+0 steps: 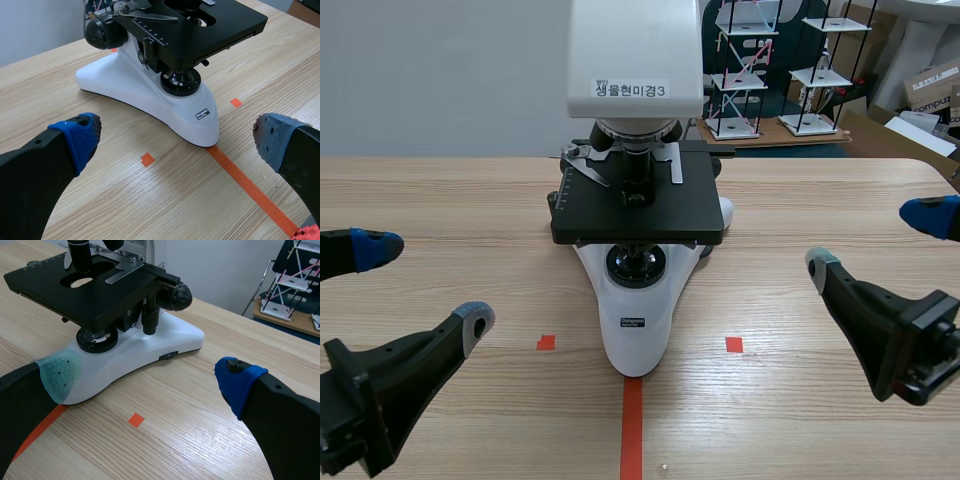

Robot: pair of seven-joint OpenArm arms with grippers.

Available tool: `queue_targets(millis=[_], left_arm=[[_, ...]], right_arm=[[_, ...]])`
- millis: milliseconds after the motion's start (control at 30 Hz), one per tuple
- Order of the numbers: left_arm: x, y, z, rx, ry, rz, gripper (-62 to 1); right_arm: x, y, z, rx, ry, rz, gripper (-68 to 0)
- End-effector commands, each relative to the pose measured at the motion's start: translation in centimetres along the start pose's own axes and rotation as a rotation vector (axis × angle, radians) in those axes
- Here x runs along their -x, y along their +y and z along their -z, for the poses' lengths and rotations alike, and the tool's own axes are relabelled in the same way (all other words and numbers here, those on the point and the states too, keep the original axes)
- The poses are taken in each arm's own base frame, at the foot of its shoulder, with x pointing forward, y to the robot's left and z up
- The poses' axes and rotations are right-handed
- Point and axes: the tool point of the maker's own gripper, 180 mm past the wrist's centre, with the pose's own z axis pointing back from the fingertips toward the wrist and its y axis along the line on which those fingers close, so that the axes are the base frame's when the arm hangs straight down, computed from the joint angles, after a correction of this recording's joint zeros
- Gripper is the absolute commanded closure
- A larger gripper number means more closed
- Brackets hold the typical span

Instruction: Point at the eyepiece

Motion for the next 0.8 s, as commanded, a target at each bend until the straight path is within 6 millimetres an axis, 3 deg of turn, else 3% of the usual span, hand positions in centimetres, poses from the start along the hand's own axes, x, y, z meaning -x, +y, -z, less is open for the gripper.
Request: queue_targets(millis=[0, 767], left_arm=[[-0.99, -0.22, 0.04, -0.001, -0.036, -0.003, -62.3], [-0.99, -0.22, 0.04, -0.001, -0.036, -0.003, -62.3]], right_arm=[[-0.83, -0.18, 0.09, 0.000, -0.031, -0.005, -57.8], [-1.09, -0.18, 0.08, -0.001, -0.045, -0.005, -57.8]])
